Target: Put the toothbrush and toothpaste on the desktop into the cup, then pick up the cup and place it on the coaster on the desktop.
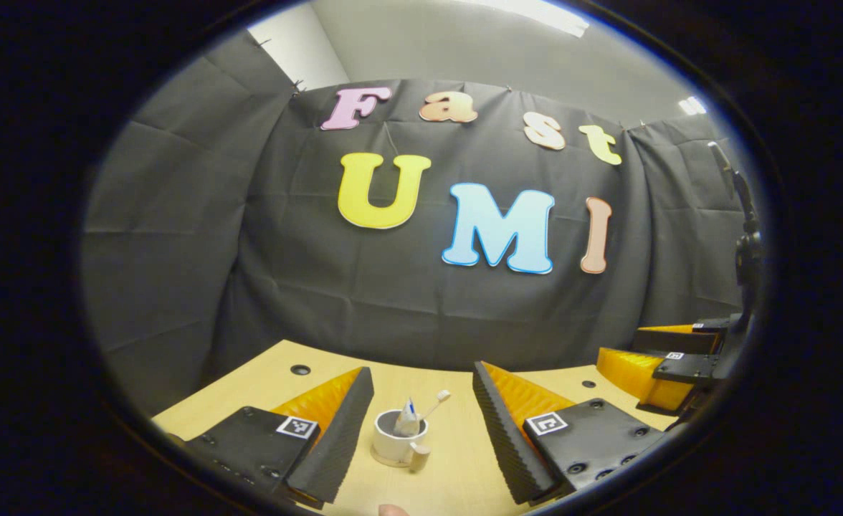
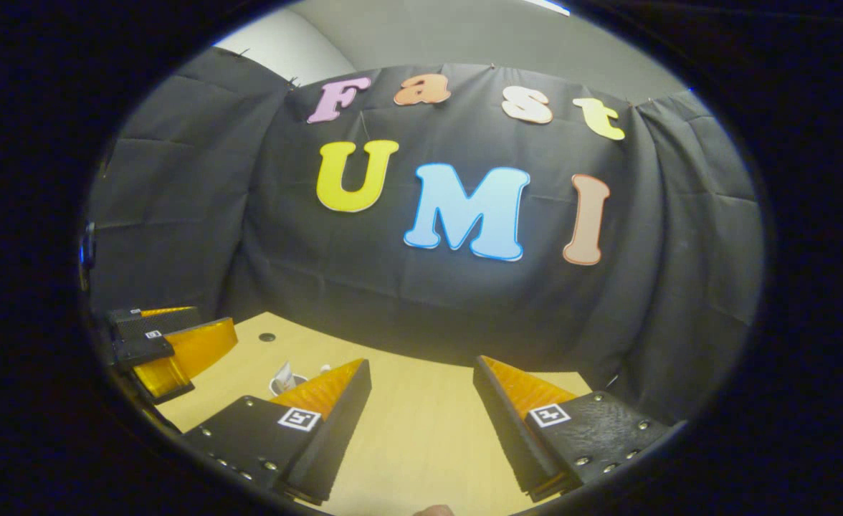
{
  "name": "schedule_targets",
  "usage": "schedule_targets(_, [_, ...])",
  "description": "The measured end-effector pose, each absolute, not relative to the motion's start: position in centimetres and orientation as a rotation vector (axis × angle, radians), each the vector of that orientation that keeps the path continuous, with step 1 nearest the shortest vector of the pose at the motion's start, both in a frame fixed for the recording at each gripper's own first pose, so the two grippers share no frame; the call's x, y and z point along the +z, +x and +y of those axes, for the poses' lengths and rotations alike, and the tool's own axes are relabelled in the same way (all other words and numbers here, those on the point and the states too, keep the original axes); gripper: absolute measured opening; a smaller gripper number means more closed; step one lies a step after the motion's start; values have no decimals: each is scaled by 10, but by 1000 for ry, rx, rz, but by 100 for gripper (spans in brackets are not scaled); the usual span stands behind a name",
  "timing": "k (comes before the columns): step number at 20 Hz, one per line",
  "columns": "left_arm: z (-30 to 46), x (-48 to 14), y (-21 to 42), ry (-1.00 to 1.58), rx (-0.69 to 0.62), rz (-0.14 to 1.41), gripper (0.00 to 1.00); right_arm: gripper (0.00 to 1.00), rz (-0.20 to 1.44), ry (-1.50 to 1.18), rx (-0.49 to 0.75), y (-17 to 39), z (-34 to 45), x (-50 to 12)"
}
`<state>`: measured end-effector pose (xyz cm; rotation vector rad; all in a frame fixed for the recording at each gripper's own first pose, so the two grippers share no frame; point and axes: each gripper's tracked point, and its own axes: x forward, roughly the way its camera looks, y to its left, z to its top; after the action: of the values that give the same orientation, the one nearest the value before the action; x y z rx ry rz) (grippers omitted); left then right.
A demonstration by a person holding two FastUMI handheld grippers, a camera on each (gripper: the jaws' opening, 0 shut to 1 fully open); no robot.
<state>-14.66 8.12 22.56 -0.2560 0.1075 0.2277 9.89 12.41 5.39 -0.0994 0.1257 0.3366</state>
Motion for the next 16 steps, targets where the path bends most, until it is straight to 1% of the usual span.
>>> schedule_targets(4, [78, 239, -149, -264, 246, 94, 90, 90, 97, -100, 350, 87, 119, 59])
schedule_targets(8, [79, 242, -165, -257, 264, 78, 90, 90, 101, -80, 351, 84, 113, 59])
schedule_targets(16, [74, 246, -180, -232, 263, 53, 90, 90, 91, -73, 315, 81, 97, 63])
